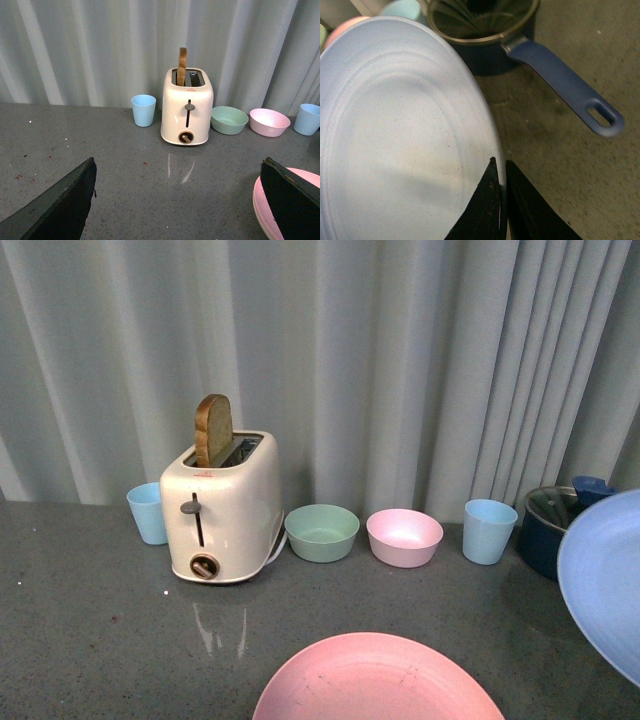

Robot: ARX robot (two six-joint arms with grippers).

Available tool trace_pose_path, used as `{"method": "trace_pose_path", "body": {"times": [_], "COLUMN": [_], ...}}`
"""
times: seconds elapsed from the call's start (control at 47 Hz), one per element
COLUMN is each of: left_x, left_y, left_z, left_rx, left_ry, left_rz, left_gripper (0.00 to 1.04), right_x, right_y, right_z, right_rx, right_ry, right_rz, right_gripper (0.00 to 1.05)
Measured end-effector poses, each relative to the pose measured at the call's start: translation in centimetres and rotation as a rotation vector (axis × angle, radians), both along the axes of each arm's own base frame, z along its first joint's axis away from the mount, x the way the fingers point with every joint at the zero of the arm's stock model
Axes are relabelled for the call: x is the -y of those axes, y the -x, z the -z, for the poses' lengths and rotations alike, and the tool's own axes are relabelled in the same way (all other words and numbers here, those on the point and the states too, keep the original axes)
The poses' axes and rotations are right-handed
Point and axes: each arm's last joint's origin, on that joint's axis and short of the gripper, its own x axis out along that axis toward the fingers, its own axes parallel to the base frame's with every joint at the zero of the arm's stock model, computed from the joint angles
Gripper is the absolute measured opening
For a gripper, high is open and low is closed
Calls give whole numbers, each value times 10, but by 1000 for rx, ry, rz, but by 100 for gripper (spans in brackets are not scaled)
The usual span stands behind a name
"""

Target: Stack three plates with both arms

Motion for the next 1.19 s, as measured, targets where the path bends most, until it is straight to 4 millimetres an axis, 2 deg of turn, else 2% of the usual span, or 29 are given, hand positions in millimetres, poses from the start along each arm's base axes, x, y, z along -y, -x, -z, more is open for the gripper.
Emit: {"method": "trace_pose_path", "body": {"times": [0.192, 0.277, 0.575, 0.745, 1.022, 1.193], "left_x": [0, 0, 0, 0, 0, 0], "left_y": [0, 0, 0, 0, 0, 0], "left_z": [0, 0, 0, 0, 0, 0], "left_rx": [0, 0, 0, 0, 0, 0], "left_ry": [0, 0, 0, 0, 0, 0], "left_rz": [0, 0, 0, 0, 0, 0], "left_gripper": [98, 98, 98, 98, 98, 98], "right_x": [-49, -80, -158, -177, -180, -193], "right_y": [-16, -22, -24, -22, -23, -24], "right_z": [-6, -1, 14, 21, 43, 56], "right_rx": [27, 14, -56, -93, -172, -202], "right_ry": [-47, -72, -197, -214, -218, -239], "right_rz": [-84, -146, -293, -318, -293, -313], "right_gripper": [3, 3, 3, 3, 3, 3]}}
